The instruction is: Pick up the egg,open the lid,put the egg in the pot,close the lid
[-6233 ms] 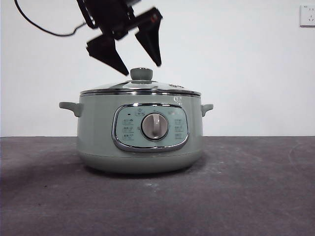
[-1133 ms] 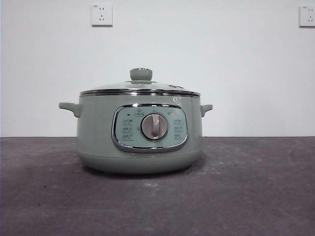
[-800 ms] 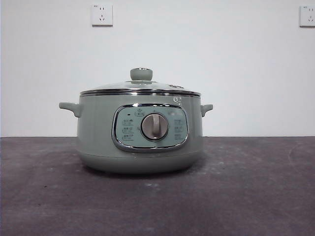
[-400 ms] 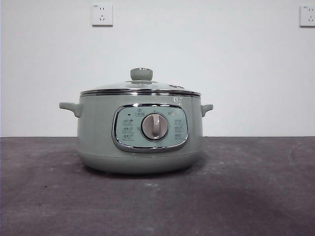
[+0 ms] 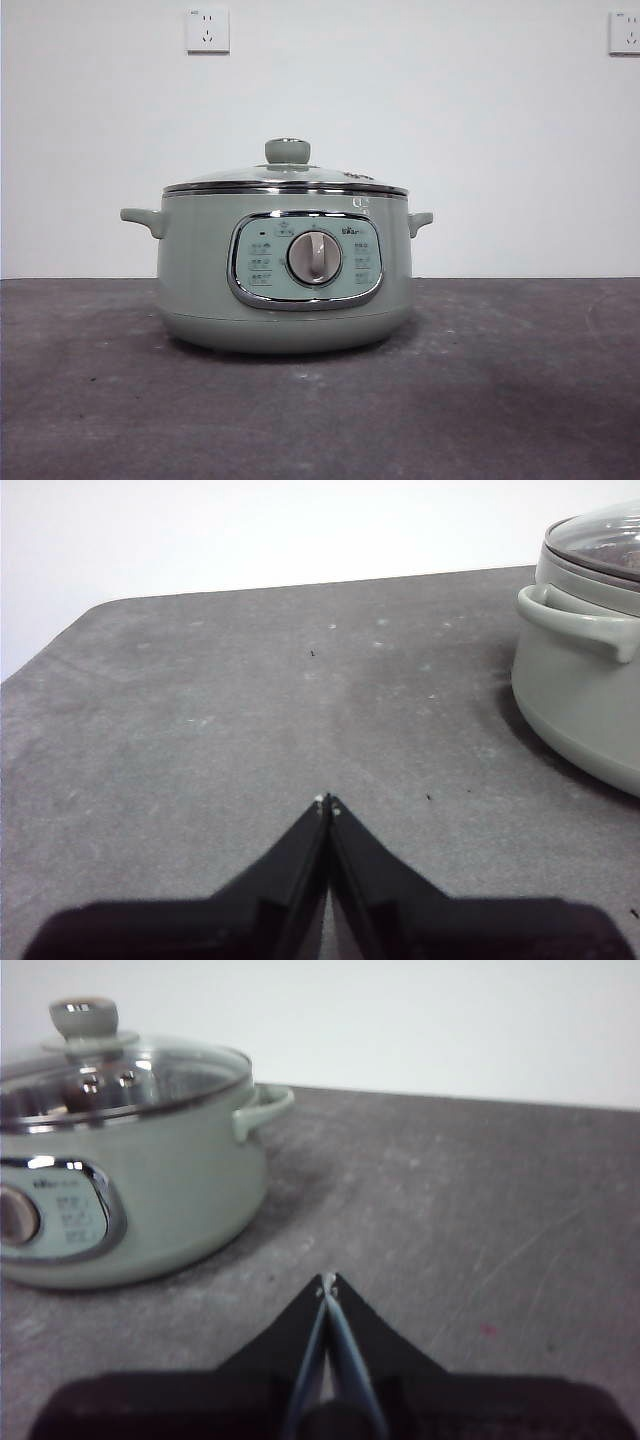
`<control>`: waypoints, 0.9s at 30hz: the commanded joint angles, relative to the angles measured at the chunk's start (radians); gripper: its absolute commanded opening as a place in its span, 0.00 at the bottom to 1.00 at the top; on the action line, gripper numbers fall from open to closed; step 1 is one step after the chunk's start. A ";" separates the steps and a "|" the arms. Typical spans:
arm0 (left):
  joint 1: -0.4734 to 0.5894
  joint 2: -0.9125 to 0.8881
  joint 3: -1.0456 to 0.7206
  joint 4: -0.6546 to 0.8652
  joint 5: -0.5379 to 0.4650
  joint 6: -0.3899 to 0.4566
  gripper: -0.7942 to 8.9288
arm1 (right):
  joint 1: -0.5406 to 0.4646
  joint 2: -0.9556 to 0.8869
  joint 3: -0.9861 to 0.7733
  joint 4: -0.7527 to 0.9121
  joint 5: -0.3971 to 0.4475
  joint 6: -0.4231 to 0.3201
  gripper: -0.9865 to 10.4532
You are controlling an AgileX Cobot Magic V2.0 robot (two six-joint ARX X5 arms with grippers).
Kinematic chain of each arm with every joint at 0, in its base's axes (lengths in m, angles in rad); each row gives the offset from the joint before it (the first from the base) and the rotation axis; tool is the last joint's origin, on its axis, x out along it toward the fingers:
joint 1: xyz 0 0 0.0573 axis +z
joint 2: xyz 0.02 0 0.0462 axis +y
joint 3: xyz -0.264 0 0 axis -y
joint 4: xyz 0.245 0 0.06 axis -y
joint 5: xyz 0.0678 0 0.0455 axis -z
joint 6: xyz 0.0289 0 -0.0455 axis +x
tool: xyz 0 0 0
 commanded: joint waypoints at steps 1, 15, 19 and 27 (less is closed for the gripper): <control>0.003 -0.003 -0.015 0.002 -0.002 -0.011 0.08 | -0.002 -0.016 -0.011 -0.024 0.005 0.022 0.09; 0.003 -0.003 -0.015 0.002 -0.002 -0.011 0.08 | 0.000 -0.022 -0.010 -0.060 0.003 0.070 0.09; 0.003 -0.003 -0.015 0.002 -0.002 -0.010 0.08 | 0.000 -0.022 -0.010 -0.060 0.003 0.070 0.09; 0.003 -0.003 -0.015 0.002 -0.002 -0.011 0.08 | 0.000 -0.022 -0.010 -0.060 0.003 0.070 0.09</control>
